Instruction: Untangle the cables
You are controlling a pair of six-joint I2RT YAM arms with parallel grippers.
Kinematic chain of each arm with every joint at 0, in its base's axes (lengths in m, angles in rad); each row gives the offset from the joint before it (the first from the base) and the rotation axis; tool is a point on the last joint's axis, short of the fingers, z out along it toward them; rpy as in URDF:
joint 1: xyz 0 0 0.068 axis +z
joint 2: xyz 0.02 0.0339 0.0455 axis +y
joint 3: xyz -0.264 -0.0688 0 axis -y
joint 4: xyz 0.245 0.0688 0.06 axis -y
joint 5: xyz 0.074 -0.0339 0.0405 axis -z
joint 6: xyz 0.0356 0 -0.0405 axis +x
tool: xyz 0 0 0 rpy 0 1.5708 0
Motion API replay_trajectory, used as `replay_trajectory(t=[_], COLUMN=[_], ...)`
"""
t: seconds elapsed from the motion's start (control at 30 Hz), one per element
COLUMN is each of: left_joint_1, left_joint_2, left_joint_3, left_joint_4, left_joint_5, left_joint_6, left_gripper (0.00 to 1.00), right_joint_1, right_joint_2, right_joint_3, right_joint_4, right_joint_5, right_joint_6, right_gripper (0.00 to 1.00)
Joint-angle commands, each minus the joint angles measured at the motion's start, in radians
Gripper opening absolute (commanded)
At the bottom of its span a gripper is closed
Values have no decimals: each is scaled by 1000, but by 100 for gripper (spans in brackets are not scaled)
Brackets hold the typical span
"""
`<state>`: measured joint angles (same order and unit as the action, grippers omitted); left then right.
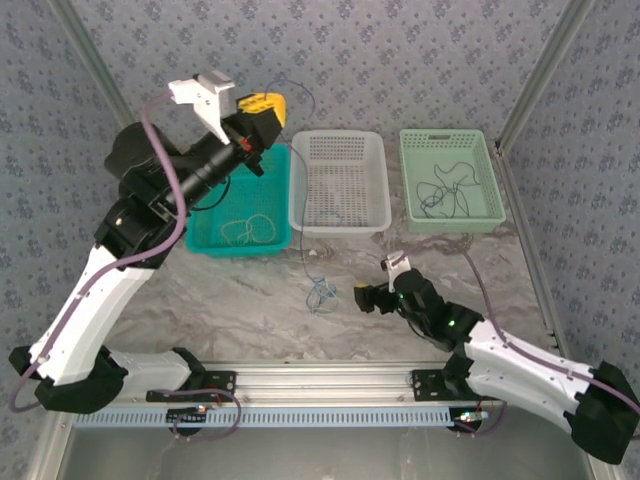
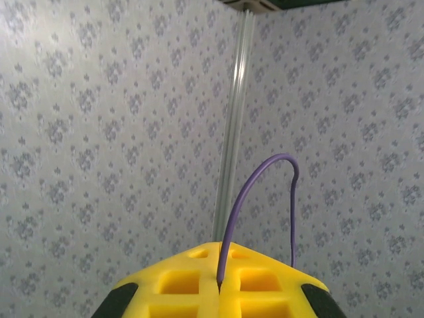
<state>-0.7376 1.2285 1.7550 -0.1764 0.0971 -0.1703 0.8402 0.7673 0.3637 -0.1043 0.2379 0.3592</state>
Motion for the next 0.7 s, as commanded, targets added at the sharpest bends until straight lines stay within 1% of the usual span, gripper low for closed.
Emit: replay_trajectory(t=[0.0, 0.1, 0.2, 0.3, 0.43, 0.53, 0.67], left_joint_1=[10, 12, 11, 11, 12, 11, 11], left_joint_2=[-6, 9, 17, 23, 24, 18, 14], left_joint_3=[12, 15, 9, 15, 19, 13, 9], left_joint_4=[80, 89, 106, 107, 108, 118, 131], left_joint_5=[-2, 9, 17, 26, 33, 35, 39], left_joint_6=[-30, -45, -60, -69, -75, -83, -92], left_gripper=[1, 1, 1, 2, 2, 2, 2], right_joint_1=[8, 23, 49, 76, 111, 145, 166], right_joint_2=[-70, -122, -98, -2, 172, 297, 418], right_joint_3=[31, 25, 31, 70, 154, 221, 247], right_joint_4=[-174, -120, -9, 67, 140, 188, 350], right_joint_5=[-18, -32, -41, -41, -90, -55, -30], right_joint_6=[-2, 7, -14, -80, -178, -237, -261], right_gripper=[98, 99, 100, 100, 100, 100, 100])
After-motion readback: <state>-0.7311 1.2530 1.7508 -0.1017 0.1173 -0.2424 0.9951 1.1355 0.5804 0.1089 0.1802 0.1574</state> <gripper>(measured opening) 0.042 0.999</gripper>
